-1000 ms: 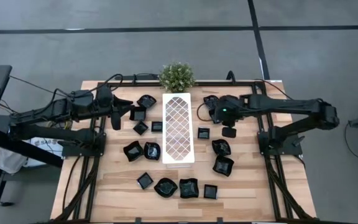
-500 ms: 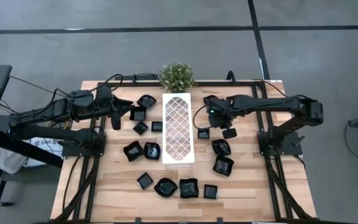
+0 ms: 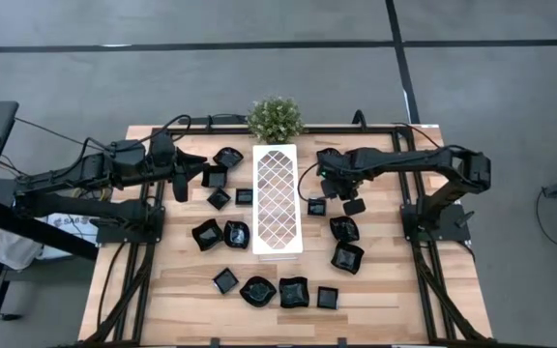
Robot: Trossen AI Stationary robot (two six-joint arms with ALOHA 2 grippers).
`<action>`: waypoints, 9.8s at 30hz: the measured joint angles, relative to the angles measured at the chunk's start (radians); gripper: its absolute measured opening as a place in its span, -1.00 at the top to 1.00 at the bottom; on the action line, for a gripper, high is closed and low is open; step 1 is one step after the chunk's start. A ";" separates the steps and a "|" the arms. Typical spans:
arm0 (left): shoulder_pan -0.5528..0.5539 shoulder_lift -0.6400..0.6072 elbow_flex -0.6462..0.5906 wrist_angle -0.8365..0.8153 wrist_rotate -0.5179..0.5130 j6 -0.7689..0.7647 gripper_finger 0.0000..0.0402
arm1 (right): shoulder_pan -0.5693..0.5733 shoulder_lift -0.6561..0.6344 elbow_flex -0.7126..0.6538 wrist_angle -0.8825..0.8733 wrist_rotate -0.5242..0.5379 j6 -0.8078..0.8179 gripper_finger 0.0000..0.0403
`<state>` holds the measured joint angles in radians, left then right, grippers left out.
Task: Pick & Place Mini shaped plates
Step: Put the distorted square plate on the shelf, then stack the distorted square plate on the other distorted square plate on the shelf
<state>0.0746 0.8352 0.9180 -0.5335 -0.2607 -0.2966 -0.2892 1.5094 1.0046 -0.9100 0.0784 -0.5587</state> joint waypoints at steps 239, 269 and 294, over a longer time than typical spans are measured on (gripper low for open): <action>-0.112 0.000 -0.001 -0.107 0.007 0.092 0.53 | 0.087 0.388 1.345 -0.487 0.175 0.198 0.04; 0.153 0.290 -0.002 -0.396 0.165 0.427 0.53 | -0.309 0.035 0.962 -0.395 -0.555 0.175 0.21; 0.202 0.259 -0.257 -0.133 0.079 0.597 0.53 | -0.102 -0.612 -0.034 0.345 -0.286 0.589 0.38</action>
<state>0.2761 1.0945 0.6613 -0.6663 -0.1818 0.3000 -0.3912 0.8978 0.9710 -0.5652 -0.2078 0.0307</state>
